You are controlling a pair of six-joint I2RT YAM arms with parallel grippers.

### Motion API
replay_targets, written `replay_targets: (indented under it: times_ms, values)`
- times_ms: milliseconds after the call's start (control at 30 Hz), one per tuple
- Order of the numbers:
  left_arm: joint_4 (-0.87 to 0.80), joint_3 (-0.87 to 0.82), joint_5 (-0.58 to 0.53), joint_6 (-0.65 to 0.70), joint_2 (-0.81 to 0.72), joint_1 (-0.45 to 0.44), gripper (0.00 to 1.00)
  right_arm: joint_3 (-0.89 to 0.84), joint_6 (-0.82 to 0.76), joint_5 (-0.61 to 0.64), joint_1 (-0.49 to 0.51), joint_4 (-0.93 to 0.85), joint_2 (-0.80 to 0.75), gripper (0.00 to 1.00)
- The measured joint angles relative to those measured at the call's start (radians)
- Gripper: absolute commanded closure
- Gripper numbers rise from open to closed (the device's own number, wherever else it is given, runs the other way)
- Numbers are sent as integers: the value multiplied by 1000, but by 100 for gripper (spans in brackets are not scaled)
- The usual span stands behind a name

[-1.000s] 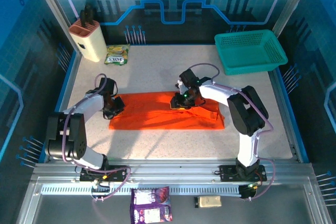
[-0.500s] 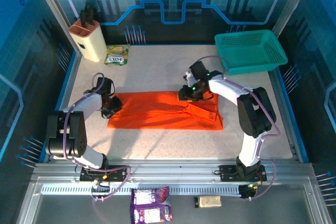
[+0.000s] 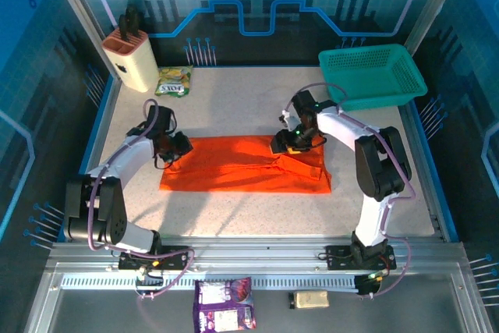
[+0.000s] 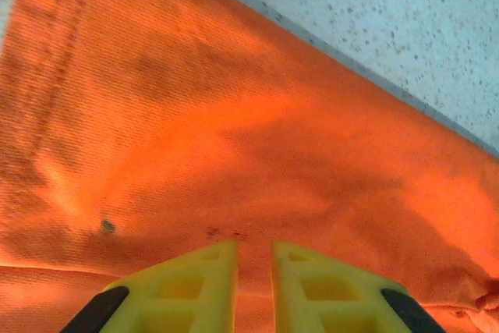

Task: Fold the inside-out t-shirt

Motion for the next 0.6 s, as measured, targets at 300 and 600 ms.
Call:
replay_targets:
  times_ms: [300, 600]
  values:
    - [0, 159, 3, -46, 108, -168, 80, -80, 33, 75, 239, -155, -148, 35]
    - [29, 382, 76, -48, 335, -380, 80, -96, 109, 179, 170, -200, -299, 38]
